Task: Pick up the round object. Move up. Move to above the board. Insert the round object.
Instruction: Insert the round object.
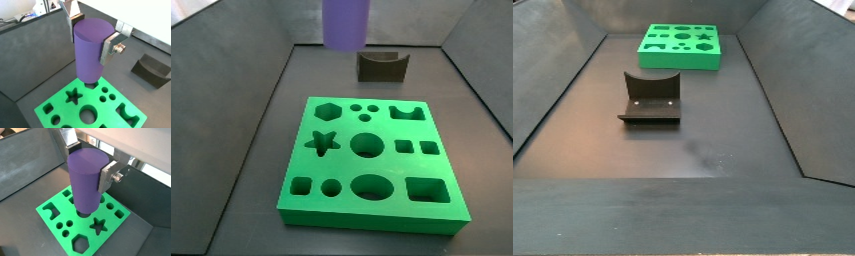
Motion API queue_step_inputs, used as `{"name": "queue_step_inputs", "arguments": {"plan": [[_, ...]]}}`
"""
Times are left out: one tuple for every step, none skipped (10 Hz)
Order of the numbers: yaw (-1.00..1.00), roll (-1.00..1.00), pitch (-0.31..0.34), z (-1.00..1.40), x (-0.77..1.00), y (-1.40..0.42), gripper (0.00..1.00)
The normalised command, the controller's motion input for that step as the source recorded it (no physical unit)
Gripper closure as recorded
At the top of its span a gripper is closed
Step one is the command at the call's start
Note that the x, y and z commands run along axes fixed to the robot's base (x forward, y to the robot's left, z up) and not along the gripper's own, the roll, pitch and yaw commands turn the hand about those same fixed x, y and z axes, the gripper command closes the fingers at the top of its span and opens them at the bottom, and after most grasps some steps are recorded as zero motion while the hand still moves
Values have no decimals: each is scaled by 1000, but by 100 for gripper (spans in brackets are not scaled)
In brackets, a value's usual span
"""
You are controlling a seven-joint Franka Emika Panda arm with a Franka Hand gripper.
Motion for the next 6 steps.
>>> {"name": "queue_step_inputs", "arguments": {"plan": [[49, 197, 0, -443, 480, -363, 100], [31, 153, 0, -489, 443, -314, 100], [17, 121, 0, -511, 434, -274, 100], [0, 89, 0, -477, 460, -220, 100], [11, 86, 0, -474, 506, -206, 100], [17, 91, 0, -494, 449, -194, 100]]}}
